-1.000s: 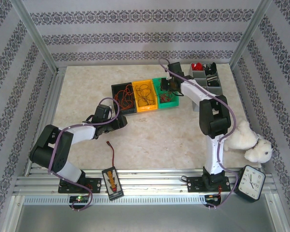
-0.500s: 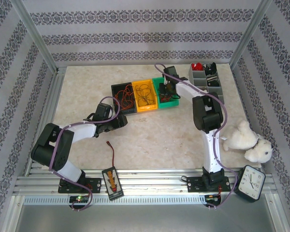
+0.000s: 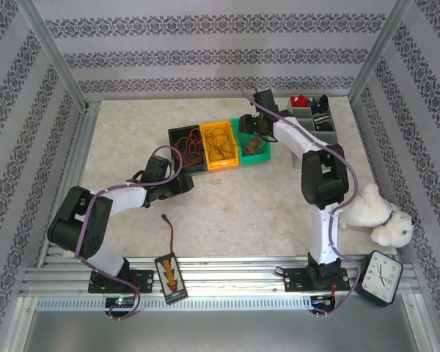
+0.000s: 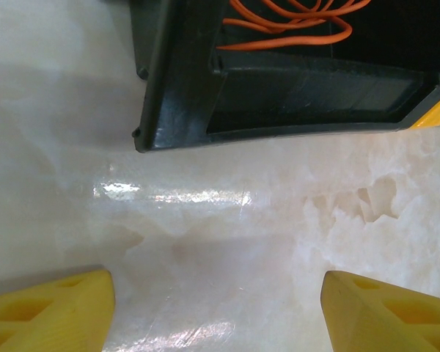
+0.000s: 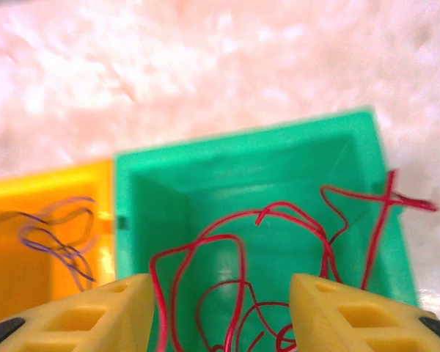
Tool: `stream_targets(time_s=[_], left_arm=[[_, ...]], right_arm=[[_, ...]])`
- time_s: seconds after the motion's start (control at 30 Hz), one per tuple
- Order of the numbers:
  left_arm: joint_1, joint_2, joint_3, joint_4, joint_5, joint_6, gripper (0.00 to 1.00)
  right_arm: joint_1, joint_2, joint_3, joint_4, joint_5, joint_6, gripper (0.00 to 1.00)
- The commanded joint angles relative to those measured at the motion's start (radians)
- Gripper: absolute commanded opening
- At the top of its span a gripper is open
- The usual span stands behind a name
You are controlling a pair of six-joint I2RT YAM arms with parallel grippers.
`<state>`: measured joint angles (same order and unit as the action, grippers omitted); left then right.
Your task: Untangle the cables
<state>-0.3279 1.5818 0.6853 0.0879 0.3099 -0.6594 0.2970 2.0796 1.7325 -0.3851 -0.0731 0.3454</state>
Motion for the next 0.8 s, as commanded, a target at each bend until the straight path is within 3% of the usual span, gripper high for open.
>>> stream_targets(time_s=[0.0,0.23,0.37,0.43,0.57,0.63,0.67,0.7,0.73,0.77], left_arm=[[-0.019,0.005,0.016,0.067,0.011,0.018,0.76],[-0.021,-0.017,-0.003,0.067,-0.012,0.018,0.76],[-0.021,-0.081,-0.043,0.062,-0.121,0.005,0.76],[-0.021,-0.15,-0.066,0.03,-0.23,0.001,0.76],[-0.02,-0.377,-0.105,-0.108,-0.557,0.033,0.82],[-0.018,-0.475,-0.101,-0.195,-0.73,0.093,1.0],[-0.016,-0.511,-0.098,-0.226,-0.81,0.133,1.0],[-0.008,-0.53,-0.093,-0.247,-0.887,0.182,1.0],[-0.002,-0.535,-0.087,-0.259,-0.94,0.228,1.0],[0.006,-0.527,-0.079,-0.264,-0.99,0.281,1.0]], right_arm=[[0.004,-0.07,-0.025,0.026,0.039,0.004,0.55],[0.004,-0.111,-0.076,0.048,0.05,0.017,0.56],[0.014,-0.229,-0.198,0.091,0.075,0.036,0.56],[0.026,-0.331,-0.308,0.113,0.118,0.034,0.56],[0.053,-0.622,-0.605,0.2,0.278,0.003,0.6],[0.05,-0.744,-0.736,0.235,0.356,-0.008,0.68],[0.044,-0.804,-0.815,0.277,0.393,-0.032,0.73],[0.039,-0.858,-0.897,0.321,0.438,-0.053,0.89],[0.035,-0.897,-0.96,0.355,0.465,-0.074,0.98],[0.03,-0.938,-1.027,0.397,0.479,-0.115,0.98]])
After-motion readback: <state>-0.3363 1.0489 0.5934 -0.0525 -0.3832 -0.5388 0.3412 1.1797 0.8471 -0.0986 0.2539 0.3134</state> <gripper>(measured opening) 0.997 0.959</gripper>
